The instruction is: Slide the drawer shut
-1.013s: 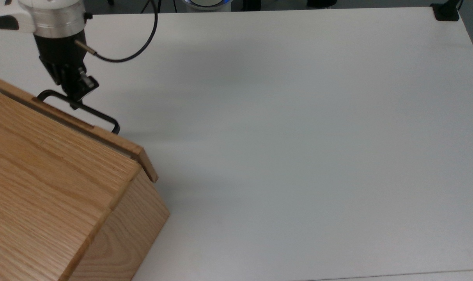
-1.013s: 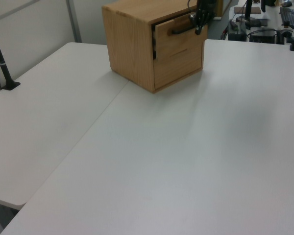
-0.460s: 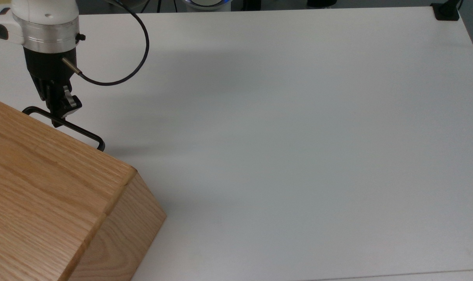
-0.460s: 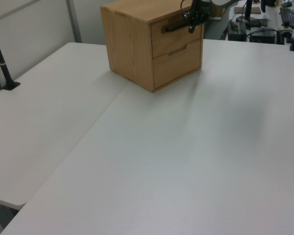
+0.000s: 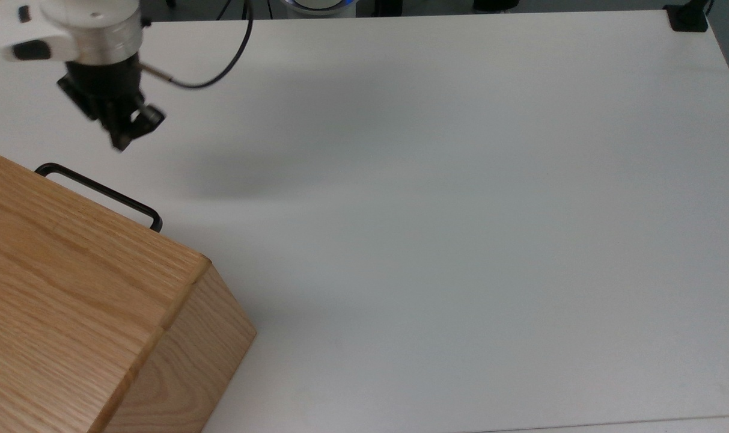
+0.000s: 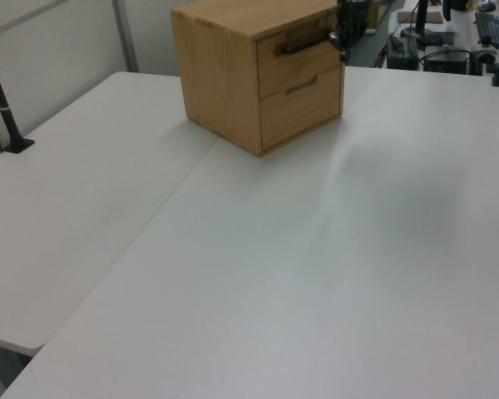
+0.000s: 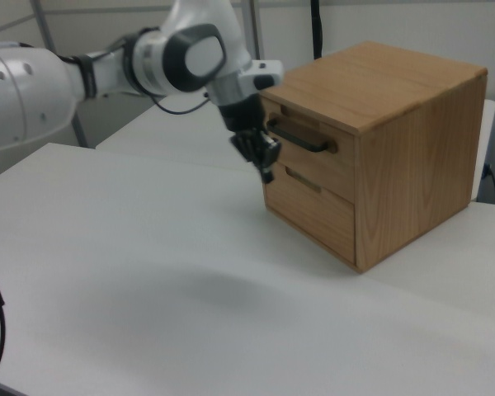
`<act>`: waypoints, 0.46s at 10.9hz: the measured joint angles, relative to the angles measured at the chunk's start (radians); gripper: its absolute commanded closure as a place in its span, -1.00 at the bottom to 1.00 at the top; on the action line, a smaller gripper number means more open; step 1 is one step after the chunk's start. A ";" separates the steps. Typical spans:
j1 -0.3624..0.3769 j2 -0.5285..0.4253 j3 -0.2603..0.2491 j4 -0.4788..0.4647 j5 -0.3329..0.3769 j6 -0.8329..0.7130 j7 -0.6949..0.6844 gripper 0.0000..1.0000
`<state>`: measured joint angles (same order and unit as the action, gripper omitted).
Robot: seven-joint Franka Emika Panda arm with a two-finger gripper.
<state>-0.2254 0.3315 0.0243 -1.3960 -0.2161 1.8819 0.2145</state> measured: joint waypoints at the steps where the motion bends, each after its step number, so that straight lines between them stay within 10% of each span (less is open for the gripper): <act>1: 0.003 -0.031 0.018 0.001 0.000 -0.101 -0.071 0.86; 2: 0.006 -0.067 0.034 0.001 0.012 -0.185 -0.113 0.59; 4: 0.008 -0.135 0.056 0.001 0.090 -0.272 -0.132 -0.94; 5: 0.012 -0.169 0.059 0.000 0.134 -0.311 -0.134 -1.00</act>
<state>-0.2138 0.1628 0.0836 -1.3962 -0.0824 1.5710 0.0804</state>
